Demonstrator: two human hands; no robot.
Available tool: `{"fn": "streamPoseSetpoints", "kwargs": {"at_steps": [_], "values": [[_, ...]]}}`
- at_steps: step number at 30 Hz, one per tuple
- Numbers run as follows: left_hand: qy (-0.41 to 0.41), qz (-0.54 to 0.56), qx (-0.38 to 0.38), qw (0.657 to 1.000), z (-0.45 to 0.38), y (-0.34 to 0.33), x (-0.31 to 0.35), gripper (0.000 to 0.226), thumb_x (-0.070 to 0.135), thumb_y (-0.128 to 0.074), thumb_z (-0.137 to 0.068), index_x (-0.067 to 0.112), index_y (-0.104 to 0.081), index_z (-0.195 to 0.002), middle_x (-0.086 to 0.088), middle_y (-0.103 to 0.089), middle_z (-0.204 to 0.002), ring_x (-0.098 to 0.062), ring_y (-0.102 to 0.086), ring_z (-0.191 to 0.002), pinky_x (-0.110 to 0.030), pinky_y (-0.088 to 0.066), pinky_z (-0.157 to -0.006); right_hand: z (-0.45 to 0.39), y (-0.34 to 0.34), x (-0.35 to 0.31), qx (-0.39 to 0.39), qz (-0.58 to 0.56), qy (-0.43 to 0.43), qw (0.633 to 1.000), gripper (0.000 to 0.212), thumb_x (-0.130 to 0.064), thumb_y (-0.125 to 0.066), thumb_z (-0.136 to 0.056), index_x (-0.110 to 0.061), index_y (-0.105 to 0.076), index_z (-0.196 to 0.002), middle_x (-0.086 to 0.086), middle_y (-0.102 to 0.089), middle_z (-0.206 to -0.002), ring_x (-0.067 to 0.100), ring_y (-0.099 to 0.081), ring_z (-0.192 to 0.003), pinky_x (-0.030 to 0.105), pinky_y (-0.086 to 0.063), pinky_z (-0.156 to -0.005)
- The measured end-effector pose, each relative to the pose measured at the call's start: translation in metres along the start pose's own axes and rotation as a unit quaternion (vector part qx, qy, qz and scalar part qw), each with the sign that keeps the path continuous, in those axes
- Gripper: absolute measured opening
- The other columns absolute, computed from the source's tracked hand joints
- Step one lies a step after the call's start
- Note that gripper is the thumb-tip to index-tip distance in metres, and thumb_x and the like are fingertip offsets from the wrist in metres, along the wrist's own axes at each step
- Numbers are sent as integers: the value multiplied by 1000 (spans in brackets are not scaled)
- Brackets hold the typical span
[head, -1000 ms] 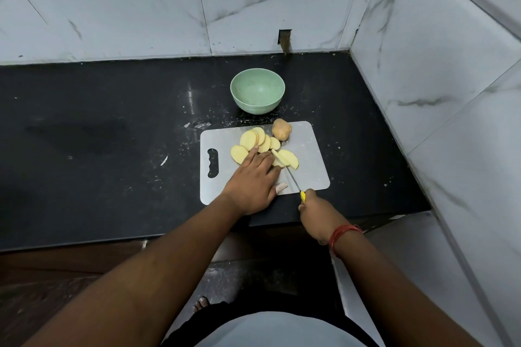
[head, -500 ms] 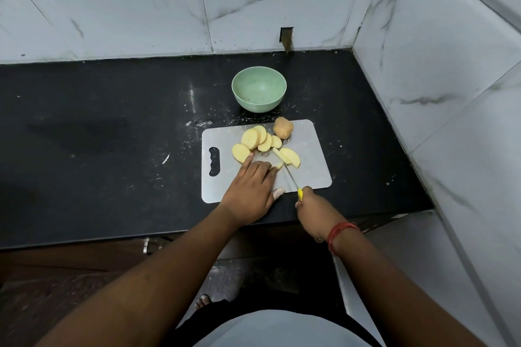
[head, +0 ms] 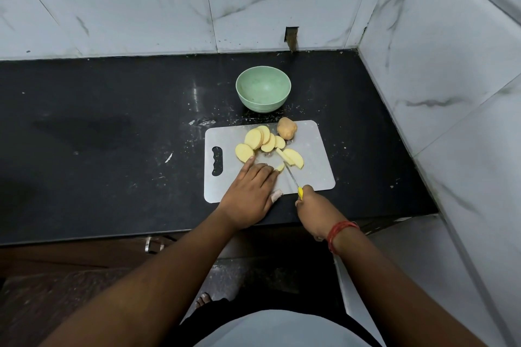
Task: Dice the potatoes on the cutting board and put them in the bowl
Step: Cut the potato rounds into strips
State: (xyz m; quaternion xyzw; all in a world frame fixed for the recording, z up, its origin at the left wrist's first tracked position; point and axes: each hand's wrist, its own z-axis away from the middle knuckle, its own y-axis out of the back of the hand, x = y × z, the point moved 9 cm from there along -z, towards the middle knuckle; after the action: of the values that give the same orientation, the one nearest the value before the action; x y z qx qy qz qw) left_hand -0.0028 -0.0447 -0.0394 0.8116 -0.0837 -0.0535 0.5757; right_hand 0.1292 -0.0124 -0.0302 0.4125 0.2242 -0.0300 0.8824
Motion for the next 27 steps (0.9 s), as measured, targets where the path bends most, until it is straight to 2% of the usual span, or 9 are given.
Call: {"fn": "streamPoseSetpoints", "kwargs": {"at_steps": [4, 9, 15, 19, 21, 24, 25, 27], "values": [[16, -15, -6, 1000, 0, -3, -2, 58, 45, -35, -107, 3, -57, -141, -12, -59, -137, -32, -49, -133, -52, -23, -123, -2, 0, 0, -3, 0, 1, 1000, 11, -19, -37, -103, -11, -38, -109, 2, -47, -80, 13, -48, -67, 27, -32, -49], [44, -23, -33, 998, 0, -7, -6, 62, 48, -33, -106, 5, -52, -146, -12, -54, -147, -33, -42, -141, -52, -23, -123, -3, -1, 0, -7, 4, 2, 1000, 8, -20, -36, -103, -12, -35, -104, 5, -49, -84, 14, -48, -67, 27, -31, -48], [42, -20, -43, 998, 0, -9, -6, 63, 48, -30, -107, 4, -51, -147, -13, -53, -148, -33, -39, -143, -50, -21, -124, -8, -6, -3, -21, 37, -11, 999, 6, -15, -38, -101, -13, -33, -103, 4, -47, -79, 13, -45, -63, 27, -30, -46], [44, -18, -48, 998, -1, -10, -6, 64, 48, -32, -106, 3, -50, -147, -14, -53, -147, -33, -41, -142, -50, -22, -124, -14, -7, -6, -32, 34, -20, 999, 8, -16, -39, -101, -12, -33, -104, 5, -47, -80, 14, -46, -67, 27, -31, -47], [42, -22, -52, 998, -1, -11, -6, 64, 48, -32, -106, 3, -50, -147, -14, -53, -147, -33, -41, -142, -49, -21, -124, -14, -10, -3, -32, 32, -20, 999, 8, -14, -39, -101, -12, -33, -105, 4, -46, -79, 16, -47, -68, 27, -36, -51], [39, -25, -52, 998, -2, -12, -5, 64, 48, -31, -106, 2, -50, -147, -14, -53, -147, -33, -41, -142, -49, -22, -124, -10, -15, 5, -26, 38, 0, 999, 11, -14, -35, -101, -11, -36, -112, -2, -37, -74, 21, -47, -74, 31, -43, -73], [40, -26, -52, 998, -2, -11, -6, 64, 48, -31, -106, 2, -50, -147, -14, -53, -147, -33, -40, -142, -49, -22, -124, -8, -16, 8, -24, 38, 4, 999, 17, -14, -35, -102, -8, -39, -117, -2, -38, -74, 20, -47, -74, 30, -41, -75], [41, -27, -51, 998, -2, -11, -6, 64, 48, -32, -107, 2, -49, -147, -14, -52, -148, -33, -40, -142, -49, -22, -124, -2, -16, 14, -21, 27, 2, 999, 19, -15, -36, -102, -6, -40, -118, 0, -44, -78, 19, -50, -71, 25, -40, -65]]}}
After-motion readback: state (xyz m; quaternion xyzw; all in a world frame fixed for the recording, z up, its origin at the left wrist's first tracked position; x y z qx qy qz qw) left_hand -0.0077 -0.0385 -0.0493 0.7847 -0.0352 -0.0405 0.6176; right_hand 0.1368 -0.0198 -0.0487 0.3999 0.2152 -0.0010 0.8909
